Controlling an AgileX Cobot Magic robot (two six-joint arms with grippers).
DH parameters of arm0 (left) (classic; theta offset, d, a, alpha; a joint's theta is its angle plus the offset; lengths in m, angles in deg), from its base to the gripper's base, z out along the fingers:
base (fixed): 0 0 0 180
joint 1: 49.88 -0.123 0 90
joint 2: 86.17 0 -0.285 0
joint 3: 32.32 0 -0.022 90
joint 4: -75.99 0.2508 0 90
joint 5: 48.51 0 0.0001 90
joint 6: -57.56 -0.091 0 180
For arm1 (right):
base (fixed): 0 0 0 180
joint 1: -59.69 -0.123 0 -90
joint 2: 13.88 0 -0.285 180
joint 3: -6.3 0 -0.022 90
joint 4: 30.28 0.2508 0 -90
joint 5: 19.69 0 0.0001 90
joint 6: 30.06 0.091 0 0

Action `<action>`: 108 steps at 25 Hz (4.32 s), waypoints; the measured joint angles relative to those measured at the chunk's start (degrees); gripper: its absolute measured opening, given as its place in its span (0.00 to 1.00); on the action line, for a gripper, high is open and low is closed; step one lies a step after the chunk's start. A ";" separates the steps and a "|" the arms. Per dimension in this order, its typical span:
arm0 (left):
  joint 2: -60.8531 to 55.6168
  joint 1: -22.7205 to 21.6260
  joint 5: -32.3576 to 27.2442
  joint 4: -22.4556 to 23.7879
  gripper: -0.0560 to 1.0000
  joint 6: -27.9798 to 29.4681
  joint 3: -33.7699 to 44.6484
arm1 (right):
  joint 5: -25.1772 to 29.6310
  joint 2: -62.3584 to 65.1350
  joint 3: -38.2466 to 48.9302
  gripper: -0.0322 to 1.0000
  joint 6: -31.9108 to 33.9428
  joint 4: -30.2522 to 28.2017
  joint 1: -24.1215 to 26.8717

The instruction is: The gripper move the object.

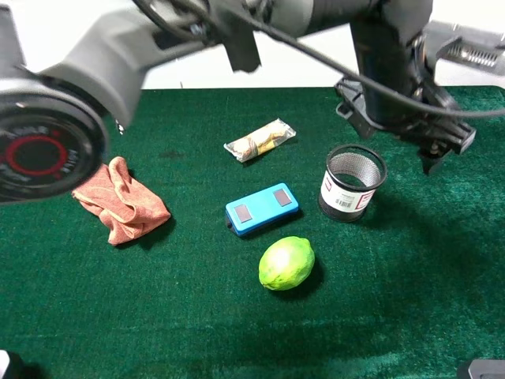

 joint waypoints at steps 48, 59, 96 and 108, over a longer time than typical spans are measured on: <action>-56.10 -2.06 -7.75 10.26 0.92 -4.66 48.92 | -0.20 0.00 0.00 0.70 0.00 -0.04 0.00; -71.77 -2.06 -6.34 10.39 0.92 -5.11 67.61 | -0.37 0.00 0.00 0.70 0.00 0.02 0.00; -121.09 -47.74 -7.87 8.02 0.92 1.48 99.91 | -0.37 0.00 0.00 0.70 0.00 0.01 0.00; -134.03 -54.70 -6.03 5.89 0.92 -3.27 101.92 | -0.37 0.00 0.00 0.70 0.00 0.01 0.00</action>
